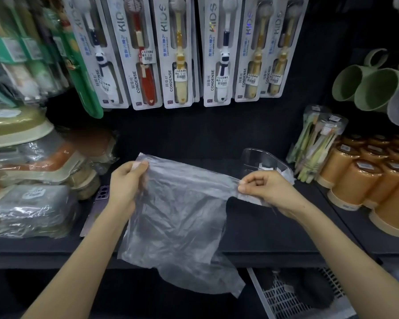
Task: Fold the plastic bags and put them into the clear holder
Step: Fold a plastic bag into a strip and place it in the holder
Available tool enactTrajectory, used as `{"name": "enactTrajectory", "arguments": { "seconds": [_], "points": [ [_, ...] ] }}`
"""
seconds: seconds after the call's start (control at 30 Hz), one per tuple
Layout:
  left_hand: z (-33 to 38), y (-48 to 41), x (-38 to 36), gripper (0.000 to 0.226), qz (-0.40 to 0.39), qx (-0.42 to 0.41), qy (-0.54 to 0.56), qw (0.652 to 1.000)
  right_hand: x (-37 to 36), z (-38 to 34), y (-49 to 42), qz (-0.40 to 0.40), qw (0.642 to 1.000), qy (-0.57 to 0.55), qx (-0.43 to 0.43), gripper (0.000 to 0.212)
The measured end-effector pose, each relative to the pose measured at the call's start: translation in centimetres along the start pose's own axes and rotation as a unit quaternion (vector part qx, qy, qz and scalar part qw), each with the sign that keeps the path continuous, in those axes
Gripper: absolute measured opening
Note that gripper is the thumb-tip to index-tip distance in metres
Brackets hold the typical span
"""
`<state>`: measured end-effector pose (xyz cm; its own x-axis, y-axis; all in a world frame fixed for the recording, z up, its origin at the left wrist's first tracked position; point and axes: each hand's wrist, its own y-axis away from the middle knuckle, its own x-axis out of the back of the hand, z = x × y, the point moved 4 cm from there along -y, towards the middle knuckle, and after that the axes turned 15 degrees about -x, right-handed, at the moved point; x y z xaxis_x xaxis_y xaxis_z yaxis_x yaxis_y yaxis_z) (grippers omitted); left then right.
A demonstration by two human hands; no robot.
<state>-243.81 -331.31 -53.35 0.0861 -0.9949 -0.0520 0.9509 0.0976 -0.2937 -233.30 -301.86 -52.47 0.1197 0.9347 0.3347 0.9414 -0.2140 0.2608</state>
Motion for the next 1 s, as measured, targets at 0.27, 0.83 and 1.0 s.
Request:
{"name": "enactTrajectory", "arguments": {
  "seconds": [0.27,0.83,1.0],
  "points": [
    [-5.7,-3.8,-3.0,0.026,-0.011,0.025,-0.124,0.992,2.7,2.9,-7.4,0.133,0.986,0.101,-0.018,0.008],
    [-4.0,0.1,-0.8,0.057,-0.144,0.171,-0.272,0.936,-2.8,7.6,4.9,0.230,0.888,0.388,0.084,0.070],
    [-3.1,5.8,1.6,0.061,-0.207,0.162,-0.329,0.907,-3.3,9.6,6.3,0.337,0.849,0.393,0.106,0.054]
  ]
}}
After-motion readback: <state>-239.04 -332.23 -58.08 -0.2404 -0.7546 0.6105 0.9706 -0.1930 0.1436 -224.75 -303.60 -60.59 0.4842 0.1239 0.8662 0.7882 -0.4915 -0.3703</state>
